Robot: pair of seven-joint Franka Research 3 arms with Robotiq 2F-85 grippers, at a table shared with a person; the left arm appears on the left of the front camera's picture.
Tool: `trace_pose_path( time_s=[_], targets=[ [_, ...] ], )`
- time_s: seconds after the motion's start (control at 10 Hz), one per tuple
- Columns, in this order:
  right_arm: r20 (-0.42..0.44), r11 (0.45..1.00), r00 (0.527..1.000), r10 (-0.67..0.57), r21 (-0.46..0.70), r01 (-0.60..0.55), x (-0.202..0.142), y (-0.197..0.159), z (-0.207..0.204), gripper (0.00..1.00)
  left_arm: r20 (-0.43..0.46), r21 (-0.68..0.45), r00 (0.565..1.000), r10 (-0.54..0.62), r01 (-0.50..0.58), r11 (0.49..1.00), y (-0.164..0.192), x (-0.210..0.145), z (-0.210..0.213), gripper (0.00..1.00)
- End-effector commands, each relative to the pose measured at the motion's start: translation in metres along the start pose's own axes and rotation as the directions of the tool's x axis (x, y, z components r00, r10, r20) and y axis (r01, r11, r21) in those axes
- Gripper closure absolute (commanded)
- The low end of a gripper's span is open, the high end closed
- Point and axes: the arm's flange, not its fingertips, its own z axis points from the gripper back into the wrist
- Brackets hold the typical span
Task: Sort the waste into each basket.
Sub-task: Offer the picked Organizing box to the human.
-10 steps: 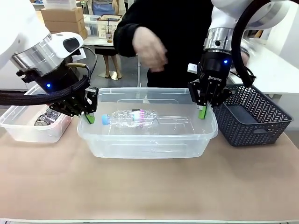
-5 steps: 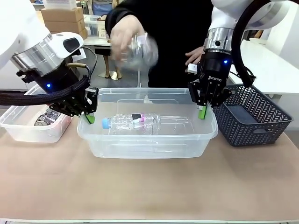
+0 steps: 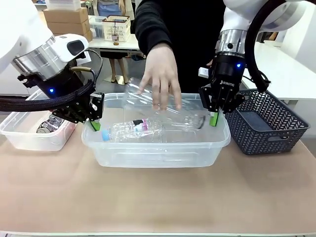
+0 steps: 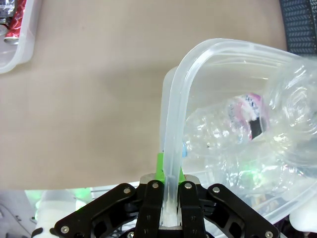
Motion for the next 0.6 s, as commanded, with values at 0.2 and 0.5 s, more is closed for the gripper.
trace_pose_path(
  time_s=[0.2,0.5],
  targets=[
    [-0.002,1.0,1.0,-0.005,0.005,0.005,-0.0061,-0.0023,0.0,1.0,0.011,0.013,1.0,0.01,-0.01,1.0,0.0073,0.0005,0.0006,1.0],
    [-0.002,1.0,1.0,-0.005,0.005,0.005,-0.0061,-0.0023,0.0,1.0,0.011,0.013,1.0,0.01,-0.01,1.0,0.0073,0.0005,0.0006,1.0]
  ],
)
